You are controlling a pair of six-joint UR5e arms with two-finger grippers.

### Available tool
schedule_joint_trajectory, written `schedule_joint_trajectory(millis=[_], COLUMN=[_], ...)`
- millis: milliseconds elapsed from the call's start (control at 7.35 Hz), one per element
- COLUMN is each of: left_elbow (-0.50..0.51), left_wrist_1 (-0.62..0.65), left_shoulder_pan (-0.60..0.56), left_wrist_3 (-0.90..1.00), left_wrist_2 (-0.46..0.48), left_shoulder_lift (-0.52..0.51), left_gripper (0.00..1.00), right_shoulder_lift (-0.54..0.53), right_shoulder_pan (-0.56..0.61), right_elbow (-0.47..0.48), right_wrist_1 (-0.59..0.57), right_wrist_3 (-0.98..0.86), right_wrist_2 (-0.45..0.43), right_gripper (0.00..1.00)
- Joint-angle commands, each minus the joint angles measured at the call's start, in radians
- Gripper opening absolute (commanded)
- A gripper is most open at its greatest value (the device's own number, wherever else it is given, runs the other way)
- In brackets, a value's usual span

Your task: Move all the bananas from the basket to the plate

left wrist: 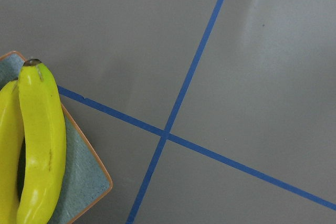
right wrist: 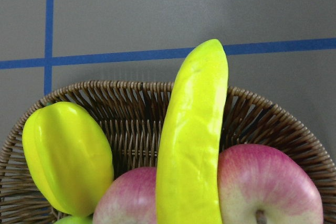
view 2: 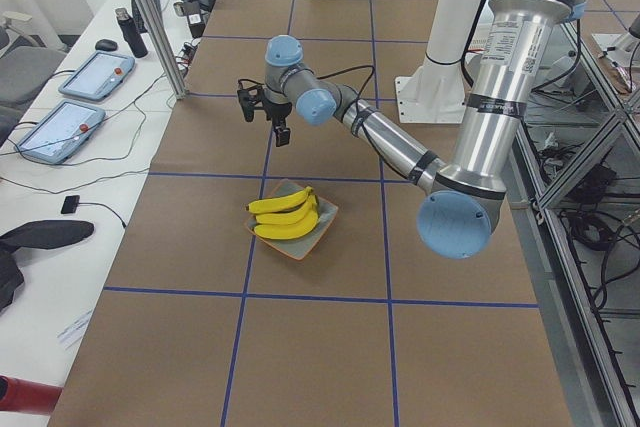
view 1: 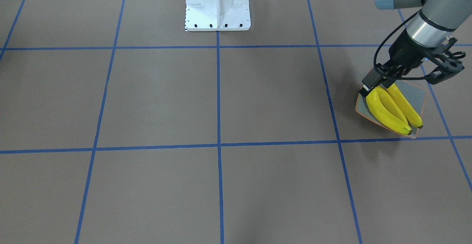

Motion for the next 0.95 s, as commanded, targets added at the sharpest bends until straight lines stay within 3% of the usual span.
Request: schedule_joint_trajectory(millis=[0,545,681,817], left_elbow=[0.001,0.001,0.0,0.001], left_wrist_1=[-0.001,-0.002,-0.002,-0.002], left_shoulder_pan=[0.0,0.0,0.0,0.0], left_wrist_3=[0.0,0.006,0.006,0.006], left_wrist_2=[0.0,0.0,-0.002,-0.002], left_shoulder_lift=[0.002,0.005,0.005,0.005], left_gripper=[0.99,0.99,0.99,0.99], right_shoulder_lift=[0.001,0.002,0.002,0.002], right_shoulder_pan=[-0.005,-0.016,-0.016,-0.017], right_elbow=[-0.003,-0.009,-0.009,-0.009], right_wrist_1=[-0.001,-0.001,-0.001,-0.001], right_wrist_3=[0.004,0.006,0.007,0.006], right_wrist_2=[0.001,0.006,0.006,0.012], right_gripper=[0.97,0.9,0.82,0.64])
